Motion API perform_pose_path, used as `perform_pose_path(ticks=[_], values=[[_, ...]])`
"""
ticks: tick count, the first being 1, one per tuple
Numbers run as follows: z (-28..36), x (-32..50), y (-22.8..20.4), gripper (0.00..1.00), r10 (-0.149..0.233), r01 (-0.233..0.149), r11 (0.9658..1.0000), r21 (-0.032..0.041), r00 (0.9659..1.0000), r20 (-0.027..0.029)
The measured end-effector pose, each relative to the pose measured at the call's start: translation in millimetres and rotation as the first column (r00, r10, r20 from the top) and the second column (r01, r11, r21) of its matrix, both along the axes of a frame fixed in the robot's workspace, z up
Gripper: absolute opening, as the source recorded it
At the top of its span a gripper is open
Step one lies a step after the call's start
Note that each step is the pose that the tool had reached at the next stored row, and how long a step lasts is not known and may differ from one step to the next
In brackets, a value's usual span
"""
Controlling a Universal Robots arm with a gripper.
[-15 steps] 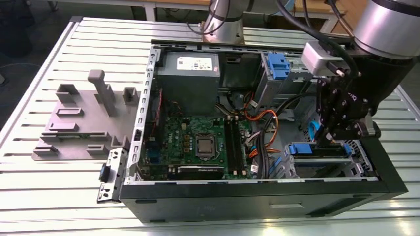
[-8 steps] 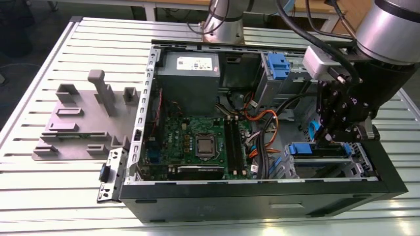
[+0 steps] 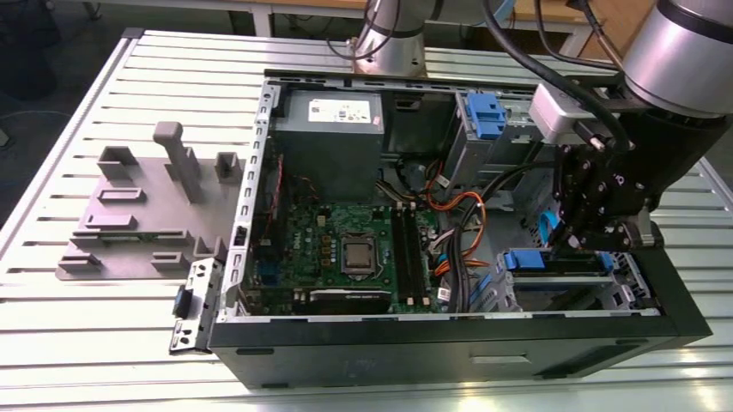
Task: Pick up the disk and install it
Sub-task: 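Insert the second disk wire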
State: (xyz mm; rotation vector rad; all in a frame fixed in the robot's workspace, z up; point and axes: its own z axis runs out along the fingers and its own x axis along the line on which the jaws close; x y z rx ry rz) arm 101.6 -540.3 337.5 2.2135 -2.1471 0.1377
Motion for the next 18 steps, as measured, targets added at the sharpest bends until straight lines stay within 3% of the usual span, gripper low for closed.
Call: perform_pose_path(ticks=[13,18], values=[[-1.2,1.2,-1.8,0.16,-0.001,0.001,1.0000,0.0008,1.0000,0.0000],[-1.4,1.2,-1.8,0.16,-0.001,0.001,1.0000,0.0094,1.0000,0.0000]])
